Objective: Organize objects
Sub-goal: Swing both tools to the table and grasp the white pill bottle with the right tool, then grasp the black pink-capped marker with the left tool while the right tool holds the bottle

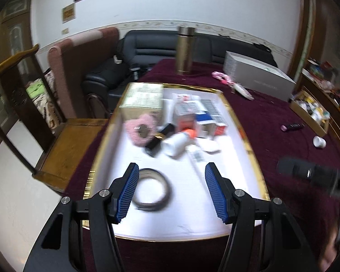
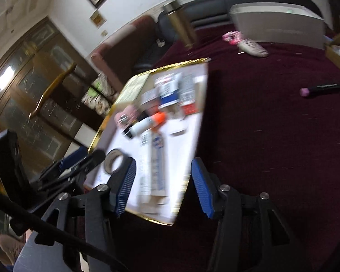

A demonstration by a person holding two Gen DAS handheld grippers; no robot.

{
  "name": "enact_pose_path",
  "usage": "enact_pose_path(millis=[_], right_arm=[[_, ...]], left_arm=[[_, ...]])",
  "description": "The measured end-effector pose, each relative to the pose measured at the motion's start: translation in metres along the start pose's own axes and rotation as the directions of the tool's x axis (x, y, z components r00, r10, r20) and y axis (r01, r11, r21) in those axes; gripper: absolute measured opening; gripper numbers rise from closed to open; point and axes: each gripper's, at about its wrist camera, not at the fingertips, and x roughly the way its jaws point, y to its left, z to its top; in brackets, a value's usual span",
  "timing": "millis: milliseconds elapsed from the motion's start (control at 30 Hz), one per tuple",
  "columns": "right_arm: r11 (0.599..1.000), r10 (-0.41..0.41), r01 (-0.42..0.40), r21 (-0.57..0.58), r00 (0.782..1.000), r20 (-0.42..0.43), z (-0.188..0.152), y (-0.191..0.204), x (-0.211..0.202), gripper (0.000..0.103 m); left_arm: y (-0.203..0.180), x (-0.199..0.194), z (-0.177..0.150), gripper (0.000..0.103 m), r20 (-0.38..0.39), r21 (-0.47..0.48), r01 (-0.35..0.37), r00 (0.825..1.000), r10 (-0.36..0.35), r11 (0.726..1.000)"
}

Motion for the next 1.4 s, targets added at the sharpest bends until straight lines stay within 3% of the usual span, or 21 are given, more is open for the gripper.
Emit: enact_pose_path(millis=[167,233,333,400,500,533,600,667,867,933,1133,1267,1400], right_arm=[[0.994,-0.077,0.071,0.085,0.994,0.079,0.007,-0.057,-0.039,0.052],[0.986,-0.127,0.112,0.127,0.985,0.116,0.011,-0.082,-0.059,0.057],[0.951,-0.273,0.240,0.195,0.948,0.166,0.017,-0.124,-0.093,0.070],[0.913,-0.381,0.340,0.223,0.907,0.178,0.025,-0.154,-0.113,0.077],[0.852,-0.503,0.455,0.258,0.848,0.165,0.036,-0.194,-0.127,0.078],[0.839,-0.523,0.475,0.265,0.838,0.155,0.038,-0.206,-0.129,0.080],[0.813,-0.553,0.514,0.271,0.828,0.089,0.044,-0.233,-0.120,0.080],[0.808,-0.553,0.524,0.269,0.832,0.040,0.047,-0.250,-0.107,0.080],[0.787,-0.596,0.573,0.230,0.802,0.038,0.054,-0.263,-0.085,0.078],[0.776,-0.613,0.590,0.224,0.789,0.041,0.051,-0.274,-0.085,0.057],[0.825,-0.537,0.493,0.277,0.836,0.111,0.040,-0.287,-0.105,0.057],[0.867,-0.438,0.380,0.323,0.890,0.128,0.036,-0.294,-0.109,0.057],[0.879,-0.409,0.345,0.328,0.901,0.147,0.038,-0.291,-0.114,0.057]], left_arm=[[-0.049,-0.001,-0.001,0.055,-0.017,0.103,0.057,0.998,-0.055,0.993],[-0.072,0.002,0.000,0.055,-0.040,0.146,0.098,0.995,-0.093,0.984],[-0.107,0.006,0.002,0.055,-0.065,0.205,0.133,0.990,-0.122,0.970],[-0.126,0.008,0.002,0.055,-0.067,0.236,0.143,0.989,-0.130,0.961],[-0.153,0.016,0.000,0.055,-0.090,0.264,0.171,0.984,-0.152,0.949],[-0.158,0.019,-0.001,0.055,-0.098,0.269,0.177,0.983,-0.155,0.947],[-0.170,0.024,-0.003,0.055,-0.115,0.285,0.189,0.980,-0.163,0.940],[-0.182,0.030,-0.003,0.055,-0.128,0.309,0.193,0.979,-0.160,0.931],[-0.204,0.043,0.007,0.055,-0.145,0.345,0.199,0.977,-0.157,0.917],[-0.214,0.049,0.017,0.055,-0.153,0.348,0.222,0.972,-0.178,0.911],[-0.268,0.085,0.054,0.055,-0.190,0.388,0.321,0.945,-0.265,0.864],[-0.301,0.128,0.075,0.055,-0.203,0.450,0.343,0.938,-0.280,0.825],[-0.321,0.166,0.083,0.054,-0.258,0.481,0.356,0.931,-0.259,0.801]])
